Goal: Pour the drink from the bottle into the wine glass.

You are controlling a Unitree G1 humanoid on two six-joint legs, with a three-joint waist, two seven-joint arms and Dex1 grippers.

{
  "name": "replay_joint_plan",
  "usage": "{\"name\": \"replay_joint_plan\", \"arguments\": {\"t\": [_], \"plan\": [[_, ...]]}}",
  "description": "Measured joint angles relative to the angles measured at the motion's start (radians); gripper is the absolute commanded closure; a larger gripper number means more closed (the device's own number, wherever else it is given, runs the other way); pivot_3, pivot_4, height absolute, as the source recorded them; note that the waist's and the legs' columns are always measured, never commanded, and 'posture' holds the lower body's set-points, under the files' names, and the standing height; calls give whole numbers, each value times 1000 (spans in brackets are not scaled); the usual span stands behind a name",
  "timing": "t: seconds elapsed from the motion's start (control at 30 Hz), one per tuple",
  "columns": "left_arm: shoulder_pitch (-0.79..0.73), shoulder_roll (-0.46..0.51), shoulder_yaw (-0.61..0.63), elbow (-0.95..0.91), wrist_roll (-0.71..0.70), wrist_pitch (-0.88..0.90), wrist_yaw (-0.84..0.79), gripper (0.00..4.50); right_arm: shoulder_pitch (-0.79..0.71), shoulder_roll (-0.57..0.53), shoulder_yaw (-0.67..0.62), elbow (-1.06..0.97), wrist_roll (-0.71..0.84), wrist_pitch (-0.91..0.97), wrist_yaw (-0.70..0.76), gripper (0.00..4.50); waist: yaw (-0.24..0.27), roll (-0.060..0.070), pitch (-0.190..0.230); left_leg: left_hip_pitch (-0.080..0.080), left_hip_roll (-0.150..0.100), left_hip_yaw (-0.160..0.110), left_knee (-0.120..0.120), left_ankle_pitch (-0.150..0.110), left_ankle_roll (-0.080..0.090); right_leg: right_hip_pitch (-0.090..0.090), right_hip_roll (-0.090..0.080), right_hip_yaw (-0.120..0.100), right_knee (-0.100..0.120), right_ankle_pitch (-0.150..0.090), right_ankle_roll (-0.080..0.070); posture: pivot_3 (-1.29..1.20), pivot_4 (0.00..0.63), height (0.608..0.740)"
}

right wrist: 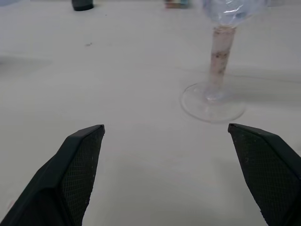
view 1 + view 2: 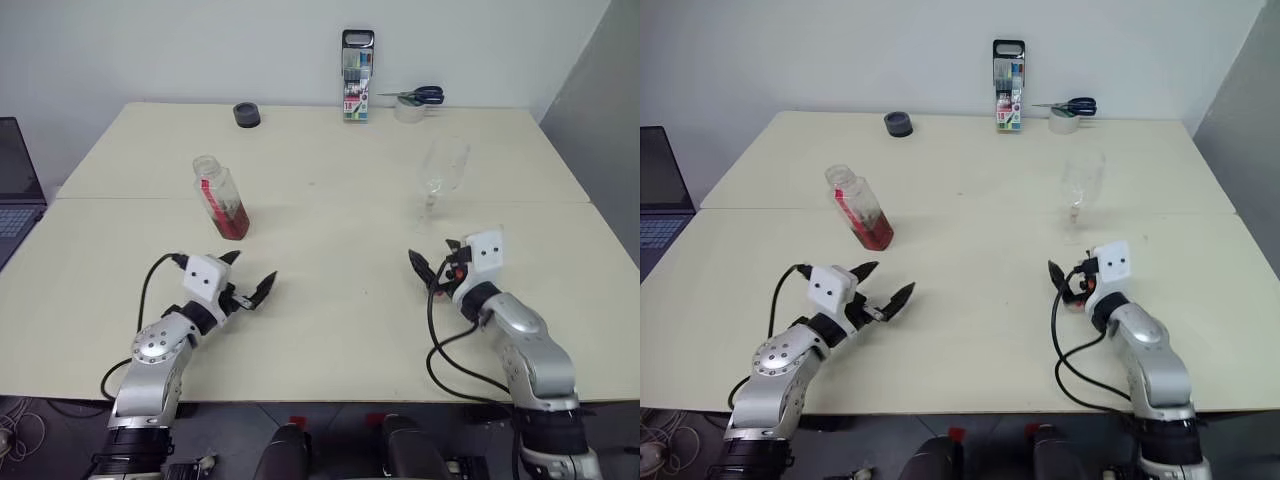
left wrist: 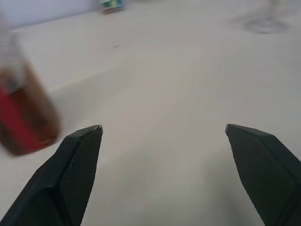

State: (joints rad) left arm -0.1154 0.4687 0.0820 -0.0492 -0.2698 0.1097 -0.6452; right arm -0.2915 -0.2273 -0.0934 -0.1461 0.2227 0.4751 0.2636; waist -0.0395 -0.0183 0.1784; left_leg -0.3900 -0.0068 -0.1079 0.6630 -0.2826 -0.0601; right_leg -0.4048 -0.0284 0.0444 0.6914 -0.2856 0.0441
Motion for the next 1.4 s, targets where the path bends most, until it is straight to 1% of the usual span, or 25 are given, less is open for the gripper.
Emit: {"name": "replay_joint_plan", "arguments": {"t": [0.07,0.2,0.47,0.63,0.73,0.83,0.87,1.03,1.07,1.1,1.23,1.4], "plan": [[-27,12,-12,-7,-17,23,-46,28,-63,6,-8,92,-6,-35,-16,0,-2,0,0,0,0,0,0,0,0,0,0,0,0,0,0,0,150,740],[-93,42,-42,-20,-33,57,-123,28,-206,8,-12,339,-27,-138,-24,0,-9,0,0,0,0,1,0,0,0,0,0,0,0,0,0,0,150,740],[-154,41,-57,-15,-34,80,-152,28,-421,3,-30,746,-47,-331,-3,0,-18,0,0,0,0,1,-1,0,0,0,0,1,-1,0,0,0,150,740],[-166,39,-57,16,-33,73,-160,28,-507,2,-43,929,-50,-436,0,0,-19,0,0,0,0,1,-1,0,0,0,0,1,0,0,-1,0,150,740],[-167,38,-57,37,-30,55,-173,0,-542,2,-48,1015,-50,-478,11,587,-20,0,0,0,0,1,-1,0,0,-1,0,1,0,0,-1,0,150,740],[-168,36,-57,51,-28,51,-174,0,-568,0,-50,1072,-51,-511,27,1657,-20,0,0,0,0,1,-1,0,0,-1,0,1,0,1,-1,0,150,740],[-168,36,-57,51,-28,50,-174,0,-573,-1,-50,1087,-51,-517,34,1951,-20,0,0,0,0,1,-1,0,0,-1,0,1,0,1,-1,0,150,740],[-168,32,-56,49,-31,51,-174,0,-588,-8,-44,1127,-57,-551,80,3810,-20,1,0,0,0,1,-1,0,0,-1,0,1,0,1,-1,0,150,740],[-168,33,-55,46,-32,54,-173,0,-589,-10,-41,1129,-65,-558,88,4146,-20,1,0,0,0,1,-1,0,0,-1,0,1,0,1,-1,0,150,740],[-167,33,-54,42,-35,57,-173,0,-590,-10,-40,1129,-67,-560,95,4374,-20,0,0,0,0,1,-1,0,0,-1,0,1,0,1,-1,0,150,740],[-154,47,-37,-4,-47,86,-172,0,-571,28,1,1066,-86,-555,155,4369,-28,1,1,0,1,1,-1,0,0,-2,0,1,1,1,-1,0,150,740],[-130,73,-12,-81,-71,135,-165,0,-487,139,100,881,-91,-523,213,4369,-42,1,1,0,1,0,-1,0,0,-2,0,1,3,1,-1,0,150,740]]}}
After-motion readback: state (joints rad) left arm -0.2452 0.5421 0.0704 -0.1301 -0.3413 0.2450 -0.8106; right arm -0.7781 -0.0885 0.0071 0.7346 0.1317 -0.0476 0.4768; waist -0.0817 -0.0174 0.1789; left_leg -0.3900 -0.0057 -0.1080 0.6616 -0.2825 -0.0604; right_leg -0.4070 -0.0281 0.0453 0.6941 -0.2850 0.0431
